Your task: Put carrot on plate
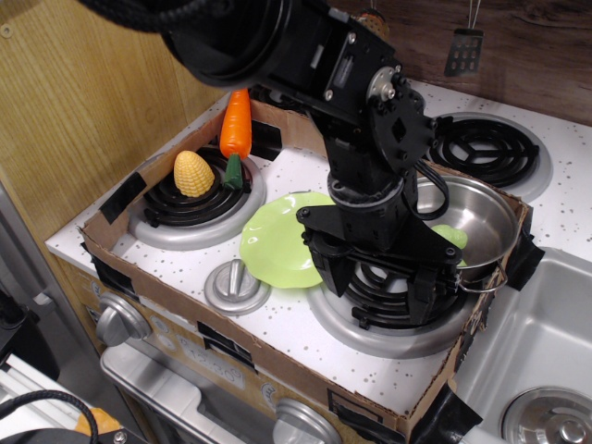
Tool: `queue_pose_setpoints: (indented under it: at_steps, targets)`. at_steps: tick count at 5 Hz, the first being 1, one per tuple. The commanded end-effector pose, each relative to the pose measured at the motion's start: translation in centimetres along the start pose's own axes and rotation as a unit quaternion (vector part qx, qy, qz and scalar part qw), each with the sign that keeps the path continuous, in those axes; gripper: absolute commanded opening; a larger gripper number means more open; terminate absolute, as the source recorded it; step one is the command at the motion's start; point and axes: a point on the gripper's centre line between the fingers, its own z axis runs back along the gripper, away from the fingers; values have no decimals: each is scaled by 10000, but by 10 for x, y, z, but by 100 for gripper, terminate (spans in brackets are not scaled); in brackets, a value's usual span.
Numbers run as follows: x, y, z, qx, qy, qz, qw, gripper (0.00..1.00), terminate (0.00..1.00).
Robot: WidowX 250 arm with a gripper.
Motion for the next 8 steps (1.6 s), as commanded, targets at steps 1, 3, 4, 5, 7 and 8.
queue_pose_setpoints:
  at_steps: [1, 3, 4, 5, 7, 8]
  targets:
    - [0, 0, 0, 0, 0, 0, 10000, 100, 0]
    - [32, 27, 28, 631, 6, 361, 9974, 100, 0]
    - [55, 50, 40, 1102, 31, 475, 9928, 100, 0]
    - [78, 83, 41, 1660, 4, 555, 9846, 100, 0]
    - [106, 139, 37, 2321, -48, 436, 9717, 100, 0]
    - [116, 157, 41, 2671, -17, 204, 9635, 100, 0]
